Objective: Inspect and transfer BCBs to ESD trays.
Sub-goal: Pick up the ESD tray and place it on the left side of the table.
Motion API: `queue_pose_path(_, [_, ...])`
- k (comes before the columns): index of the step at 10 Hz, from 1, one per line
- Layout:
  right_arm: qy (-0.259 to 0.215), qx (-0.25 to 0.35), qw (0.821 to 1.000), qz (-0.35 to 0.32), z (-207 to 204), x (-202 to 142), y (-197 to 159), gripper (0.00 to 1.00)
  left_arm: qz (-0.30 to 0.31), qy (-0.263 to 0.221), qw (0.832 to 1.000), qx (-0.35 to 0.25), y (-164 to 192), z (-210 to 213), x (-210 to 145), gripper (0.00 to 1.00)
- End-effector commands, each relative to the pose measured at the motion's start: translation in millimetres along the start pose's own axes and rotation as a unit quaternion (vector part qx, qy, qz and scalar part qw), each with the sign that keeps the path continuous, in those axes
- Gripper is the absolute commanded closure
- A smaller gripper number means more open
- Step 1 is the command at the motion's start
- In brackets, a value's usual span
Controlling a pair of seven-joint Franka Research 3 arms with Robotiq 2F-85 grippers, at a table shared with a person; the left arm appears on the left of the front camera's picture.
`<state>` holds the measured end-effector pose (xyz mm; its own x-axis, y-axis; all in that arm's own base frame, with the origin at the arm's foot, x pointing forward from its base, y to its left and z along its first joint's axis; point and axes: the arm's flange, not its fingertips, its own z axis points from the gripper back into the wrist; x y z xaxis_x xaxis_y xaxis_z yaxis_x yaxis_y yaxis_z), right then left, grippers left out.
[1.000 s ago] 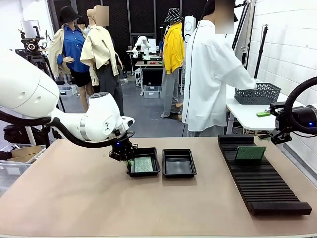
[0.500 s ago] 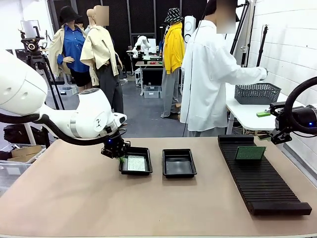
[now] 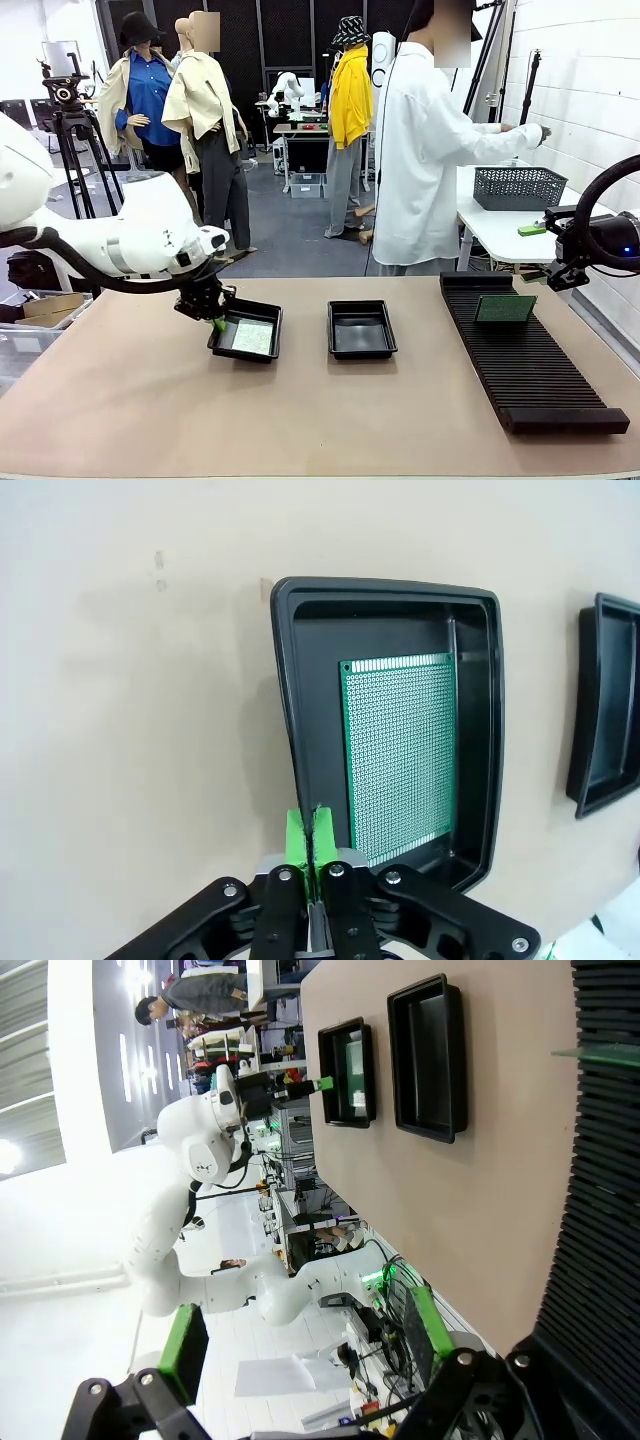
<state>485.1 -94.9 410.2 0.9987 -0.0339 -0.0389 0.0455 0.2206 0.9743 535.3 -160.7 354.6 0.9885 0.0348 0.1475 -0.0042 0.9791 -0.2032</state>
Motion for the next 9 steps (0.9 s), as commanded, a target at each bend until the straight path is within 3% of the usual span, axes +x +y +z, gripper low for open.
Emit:
queue_pose_path(1, [-0.005,-0.005,1.000,-0.009,-1,-1,1,0.00,-0.006,0.017,1.000,-0.021,20,15,-7,1.00])
queue_pose_path(9, [-0.005,-0.005,1.000,-0.009,-1,-1,1,0.00,-0.015,0.008,0.998,-0.067,110,18,-5,1.00])
